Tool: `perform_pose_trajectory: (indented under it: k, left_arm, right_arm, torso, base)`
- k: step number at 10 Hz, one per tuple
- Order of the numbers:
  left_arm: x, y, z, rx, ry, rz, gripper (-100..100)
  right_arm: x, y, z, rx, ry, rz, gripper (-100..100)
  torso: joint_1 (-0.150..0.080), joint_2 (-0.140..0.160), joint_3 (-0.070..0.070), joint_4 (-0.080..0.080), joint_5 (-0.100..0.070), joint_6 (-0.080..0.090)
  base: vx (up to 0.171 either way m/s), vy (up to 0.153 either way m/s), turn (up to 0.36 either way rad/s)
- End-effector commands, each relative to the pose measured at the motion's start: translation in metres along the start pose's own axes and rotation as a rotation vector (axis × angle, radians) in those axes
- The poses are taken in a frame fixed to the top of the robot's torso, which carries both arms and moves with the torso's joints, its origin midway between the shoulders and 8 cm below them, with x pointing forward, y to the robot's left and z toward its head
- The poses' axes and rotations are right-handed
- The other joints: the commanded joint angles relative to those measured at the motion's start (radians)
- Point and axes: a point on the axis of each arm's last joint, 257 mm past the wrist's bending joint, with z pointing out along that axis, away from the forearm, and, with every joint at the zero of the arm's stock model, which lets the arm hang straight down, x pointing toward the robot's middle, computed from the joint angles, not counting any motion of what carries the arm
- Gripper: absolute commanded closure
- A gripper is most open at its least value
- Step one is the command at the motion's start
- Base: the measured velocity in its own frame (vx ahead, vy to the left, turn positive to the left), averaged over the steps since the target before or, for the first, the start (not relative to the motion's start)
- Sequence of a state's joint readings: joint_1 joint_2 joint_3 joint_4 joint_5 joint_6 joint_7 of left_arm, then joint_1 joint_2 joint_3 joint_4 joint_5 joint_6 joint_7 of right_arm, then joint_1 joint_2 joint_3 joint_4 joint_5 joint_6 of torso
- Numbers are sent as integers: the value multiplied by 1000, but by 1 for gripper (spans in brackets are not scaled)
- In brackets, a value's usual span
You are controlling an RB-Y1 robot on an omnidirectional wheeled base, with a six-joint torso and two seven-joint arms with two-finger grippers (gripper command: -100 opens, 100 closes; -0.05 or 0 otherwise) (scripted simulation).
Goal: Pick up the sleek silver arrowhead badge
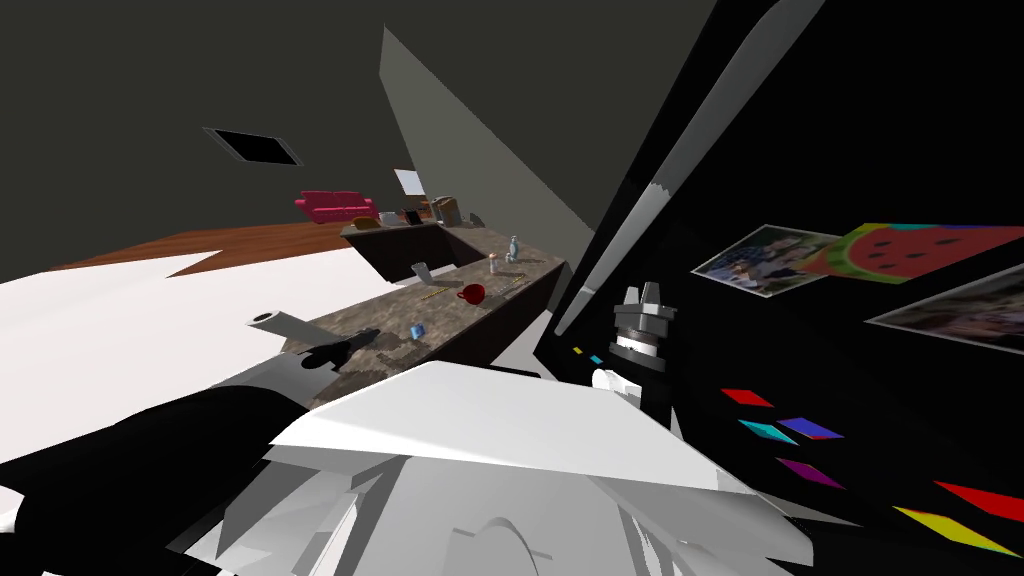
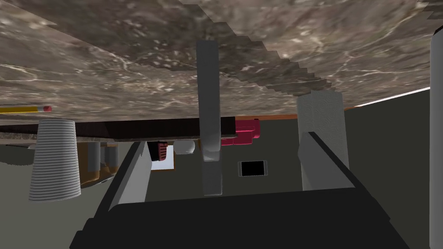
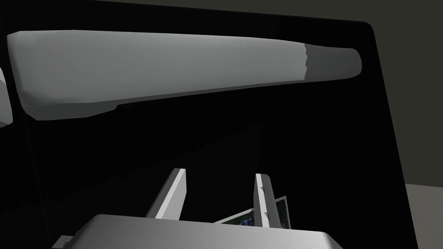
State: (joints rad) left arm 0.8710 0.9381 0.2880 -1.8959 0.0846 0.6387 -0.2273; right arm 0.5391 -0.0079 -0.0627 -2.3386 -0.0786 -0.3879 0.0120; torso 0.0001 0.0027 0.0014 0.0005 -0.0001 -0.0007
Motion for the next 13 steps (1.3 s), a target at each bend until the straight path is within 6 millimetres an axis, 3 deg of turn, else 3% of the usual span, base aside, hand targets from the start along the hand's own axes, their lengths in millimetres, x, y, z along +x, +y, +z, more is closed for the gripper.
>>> perform_pose_trajectory:
  k: [1,2,3,7,8,9,12,13]
  left_arm:
    - [5,4,6,-5,1,-4,-100]
    - [3,3,3,-4,1,-3,-100]
    - [4,3,4,-3,1,-3,100]
    - [5,10,4,-19,4,11,100]
    - [5,9,4,-18,4,11,0]
    - [0,-2,0,2,0,1,100]
    - [-2,-4,-3,7,-1,3,100]
    - [-3,-5,-3,8,-1,2,0]
  right_arm:
    - [0,0,0,0,0,0,0]
    - [0,0,0,0,0,0,0]
    - [0,0,0,0,0,0,0]
    - [0,0,0,0,0,0,0]
    - [0,0,0,0,0,0,0]
    - [0,0,0,0,0,0,0]
    - [0,0,0,0,0,0,0]
    - [0,0,0,0,0,0,0]
  torso:
    - [0,0,0,0,0,0]
    - [1,0,0,0,0,0]
    - [0,0,0,0,0,0]
    - [2,3,4,4,3,1]
    - [2,3,4,4,3,1]
    - [2,3,4,4,3,1]
    - [0,3,3,4,2,1]
    - [1,3,3,3,2,1]
  base:
    - [-17,20,-59]
    - [-8,8,-19]
    - [0,0,0]
    - [-1,0,4]
    - [0,0,0]
    - [15,-14,46]
    - [10,-11,30]
    - [0,0,0]
